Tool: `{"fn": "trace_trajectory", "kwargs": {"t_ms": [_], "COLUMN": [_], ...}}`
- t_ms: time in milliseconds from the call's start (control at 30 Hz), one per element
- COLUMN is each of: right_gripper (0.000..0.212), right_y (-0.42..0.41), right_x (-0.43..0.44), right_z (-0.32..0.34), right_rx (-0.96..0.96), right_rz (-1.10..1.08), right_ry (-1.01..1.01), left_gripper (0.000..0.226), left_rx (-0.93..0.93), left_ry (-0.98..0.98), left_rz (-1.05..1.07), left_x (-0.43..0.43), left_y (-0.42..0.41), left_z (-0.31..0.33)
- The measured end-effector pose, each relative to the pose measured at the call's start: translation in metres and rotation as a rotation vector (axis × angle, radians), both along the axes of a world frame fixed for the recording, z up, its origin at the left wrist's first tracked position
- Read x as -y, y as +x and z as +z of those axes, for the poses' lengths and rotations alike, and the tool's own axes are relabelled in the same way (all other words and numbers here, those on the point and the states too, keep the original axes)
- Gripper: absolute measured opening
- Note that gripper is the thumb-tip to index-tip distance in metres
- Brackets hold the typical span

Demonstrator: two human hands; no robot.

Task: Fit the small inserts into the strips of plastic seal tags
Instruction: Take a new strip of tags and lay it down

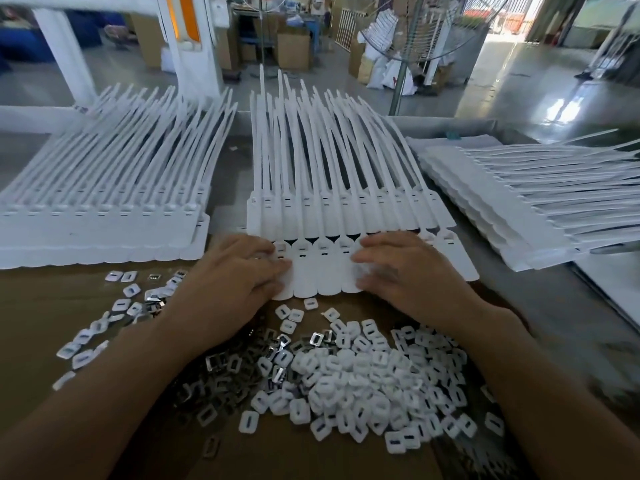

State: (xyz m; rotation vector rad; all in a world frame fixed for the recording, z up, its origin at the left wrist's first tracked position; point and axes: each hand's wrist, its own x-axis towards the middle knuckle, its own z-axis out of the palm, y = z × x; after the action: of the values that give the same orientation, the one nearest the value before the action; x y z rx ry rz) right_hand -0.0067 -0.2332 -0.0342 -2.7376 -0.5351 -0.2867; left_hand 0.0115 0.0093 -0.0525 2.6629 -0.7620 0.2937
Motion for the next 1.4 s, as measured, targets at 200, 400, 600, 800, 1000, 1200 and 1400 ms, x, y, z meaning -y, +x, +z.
{"fn": "trace_trajectory", "kwargs": {"t_ms": [200,400,600,800,1000,1200,1400], "right_gripper": [0.032,0.021,0.002,0.013,0.008,0.012,0.020], "right_y": [0.002,0.000,-0.015,-0.022,-0.020,-0.021,-0.025], "right_x": [0.004,0.000,-0.028,-0.055,-0.056,-0.055,-0.050], "right_z": [0.001,0.007,0.029,0.028,0.024,0.025,0.027], "right_rx": [-0.098,-0.152,-0.250,-0.421,-0.473,-0.481,-0.506], "right_rz": [-0.009,-0.080,0.147,0.274,0.246,0.250,0.165], "right_ry": [-0.044,-0.012,0.101,-0.060,-0.079,-0.180,0.042], "left_gripper": [0.028,0.030,0.031,0.034,0.035,0.036,0.036], "left_rx": [-0.074,-0.110,-0.094,-0.092,-0.085,-0.064,-0.009], "left_ry": [-0.011,0.010,0.053,0.071,0.085,0.093,0.128], "left_rz": [-0.118,-0.131,-0.131,-0.138,-0.147,-0.146,-0.157], "left_x": [-0.003,-0.002,0.002,0.001,0.003,0.003,0.006], "left_y": [0.002,0.001,-0.001,-0.003,-0.002,-0.004,-0.006], "left_z": [0.003,0.006,0.008,0.009,0.009,0.009,0.011]}}
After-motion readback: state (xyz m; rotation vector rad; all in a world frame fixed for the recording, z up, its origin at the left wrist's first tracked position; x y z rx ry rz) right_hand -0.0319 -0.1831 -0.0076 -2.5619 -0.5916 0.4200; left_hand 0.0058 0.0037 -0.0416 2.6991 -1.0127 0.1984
